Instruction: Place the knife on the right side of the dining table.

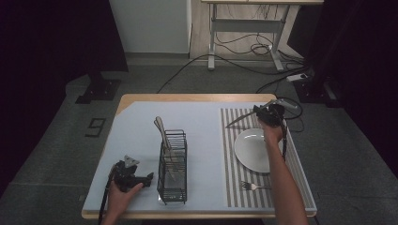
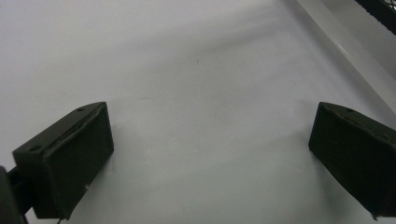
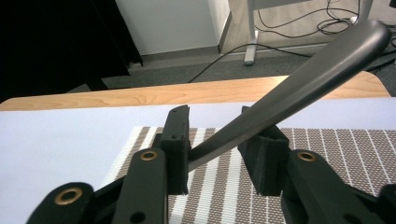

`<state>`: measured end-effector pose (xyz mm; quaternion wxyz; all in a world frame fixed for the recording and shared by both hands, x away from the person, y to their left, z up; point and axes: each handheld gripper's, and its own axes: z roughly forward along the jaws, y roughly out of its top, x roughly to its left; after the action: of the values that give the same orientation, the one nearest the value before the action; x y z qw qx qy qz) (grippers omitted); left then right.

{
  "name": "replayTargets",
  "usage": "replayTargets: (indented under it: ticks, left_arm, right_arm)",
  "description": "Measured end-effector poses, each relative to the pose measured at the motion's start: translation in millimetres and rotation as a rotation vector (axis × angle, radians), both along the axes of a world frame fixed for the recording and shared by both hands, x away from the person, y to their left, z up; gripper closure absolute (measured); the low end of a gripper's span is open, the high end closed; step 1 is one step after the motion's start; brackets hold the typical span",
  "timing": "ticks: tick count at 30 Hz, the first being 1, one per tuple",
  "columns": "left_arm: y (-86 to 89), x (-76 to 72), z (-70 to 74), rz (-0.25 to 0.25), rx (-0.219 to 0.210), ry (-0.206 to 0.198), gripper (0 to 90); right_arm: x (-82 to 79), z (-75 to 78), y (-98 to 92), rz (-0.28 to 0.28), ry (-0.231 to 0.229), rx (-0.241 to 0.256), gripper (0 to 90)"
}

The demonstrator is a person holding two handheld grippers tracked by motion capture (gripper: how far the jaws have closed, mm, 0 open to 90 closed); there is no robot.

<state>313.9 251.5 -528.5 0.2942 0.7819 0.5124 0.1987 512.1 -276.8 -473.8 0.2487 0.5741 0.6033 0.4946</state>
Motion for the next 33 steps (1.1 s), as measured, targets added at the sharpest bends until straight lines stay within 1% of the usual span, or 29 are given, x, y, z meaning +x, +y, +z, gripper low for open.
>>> replayTargets:
  ticks: [6, 11, 16, 18, 19, 20, 24, 27, 30, 33]
  left_arm:
    - [0.0, 0.0, 0.0, 0.0, 0.0, 0.0, 0.0]
    - [0.0, -0.1, 0.0, 0.0, 0.0, 0.0, 0.0]
    - [0.0, -0.1, 0.0, 0.0, 0.0, 0.0, 0.0]
    - [0.0, 0.0, 0.0, 0.0, 0.0, 0.0, 0.0]
    - [0.0, 0.0, 0.0, 0.0, 0.0, 0.0, 0.0]
    - [0.0, -0.1, 0.0, 0.0, 0.0, 0.0, 0.0]
    - [0.0, -0.1, 0.0, 0.0, 0.0, 0.0, 0.0]
    - [0.0, -0.1, 0.0, 0.0, 0.0, 0.0, 0.0]
    - [0.0, 0.0, 0.0, 0.0, 0.0, 0.0, 0.0]
    - [0.0, -0.1, 0.0, 0.0, 0.0, 0.0, 0.0]
  right_arm:
    - [3.6, -6.7, -6.4, -0.018, 0.023, 0.005, 59.7]
    - [5.0, -11.3, -12.0, -0.026, 0.058, 0.025, 57.3]
    - [5.5, -14.6, -15.8, -0.043, 0.09, 0.015, 53.6]
    - [6.3, -16.9, -17.3, -0.053, 0.104, 0.027, 53.2]
    - [6.3, -16.9, -17.3, -0.053, 0.104, 0.027, 53.2]
    - [7.2, -19.3, -19.0, -0.061, 0.118, 0.04, 52.7]
    - [9.0, -24.3, -22.5, -0.071, 0.14, 0.067, 52.0]
    - [10.0, -27.5, -24.7, -0.077, 0.154, 0.077, 51.0]
    - [11.0, -30.3, -25.9, -0.091, 0.169, 0.074, 49.2]
    - [11.8, -33.2, -27.5, -0.1, 0.181, 0.088, 48.7]
